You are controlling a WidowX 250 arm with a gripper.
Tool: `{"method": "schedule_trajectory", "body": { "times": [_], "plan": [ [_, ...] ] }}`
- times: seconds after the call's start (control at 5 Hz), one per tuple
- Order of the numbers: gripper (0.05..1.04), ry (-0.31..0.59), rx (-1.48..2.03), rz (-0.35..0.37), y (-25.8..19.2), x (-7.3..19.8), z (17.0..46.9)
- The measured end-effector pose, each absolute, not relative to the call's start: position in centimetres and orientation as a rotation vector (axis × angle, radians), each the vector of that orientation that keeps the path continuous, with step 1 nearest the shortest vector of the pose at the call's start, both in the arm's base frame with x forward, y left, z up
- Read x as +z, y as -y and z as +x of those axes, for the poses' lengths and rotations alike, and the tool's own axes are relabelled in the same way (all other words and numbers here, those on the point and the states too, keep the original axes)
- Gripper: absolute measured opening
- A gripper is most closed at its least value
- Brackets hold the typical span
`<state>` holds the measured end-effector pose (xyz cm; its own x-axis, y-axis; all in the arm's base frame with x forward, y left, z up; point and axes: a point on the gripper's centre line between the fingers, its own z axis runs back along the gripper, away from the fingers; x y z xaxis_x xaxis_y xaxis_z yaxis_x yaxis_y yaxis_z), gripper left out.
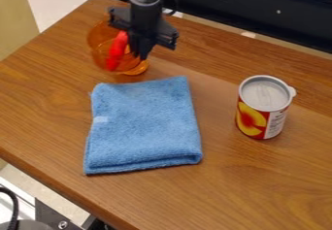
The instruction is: Moved the glass cup with a red fork inside to the right side of the table
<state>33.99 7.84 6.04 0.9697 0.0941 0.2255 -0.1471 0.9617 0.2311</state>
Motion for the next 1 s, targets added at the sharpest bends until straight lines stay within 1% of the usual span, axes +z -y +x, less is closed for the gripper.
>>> {"method": "schedule_trajectory", "body": {
  "times": [0.2, 0.4, 0.8, 1.0],
  "plan": [
    [0.062, 0.251, 0.076, 0.251, -5.6, 6.6, 35.3],
    [0.062, 0.246, 0.087, 0.246, -3.7, 6.3, 36.0],
    [0.062, 0.278, 0.218, 0.232, -0.8, 5.6, 37.7],
    [0.062, 0.294, 0.272, 0.261, 0.2, 4.9, 38.4]
  ]
}}
